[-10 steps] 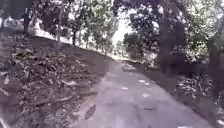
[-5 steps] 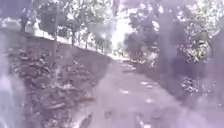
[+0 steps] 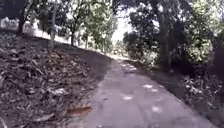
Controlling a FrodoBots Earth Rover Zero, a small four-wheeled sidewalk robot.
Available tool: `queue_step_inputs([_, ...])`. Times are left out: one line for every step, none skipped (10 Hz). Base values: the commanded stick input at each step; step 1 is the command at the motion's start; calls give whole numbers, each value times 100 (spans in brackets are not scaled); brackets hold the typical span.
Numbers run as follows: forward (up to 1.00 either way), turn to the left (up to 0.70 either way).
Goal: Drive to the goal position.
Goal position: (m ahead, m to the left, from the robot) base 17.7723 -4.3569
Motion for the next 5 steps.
queue_step_inputs([50,0])
queue_step_inputs([50,0])
queue_step_inputs([50,0])
queue_step_inputs([50,0])
queue_step_inputs([50,0])
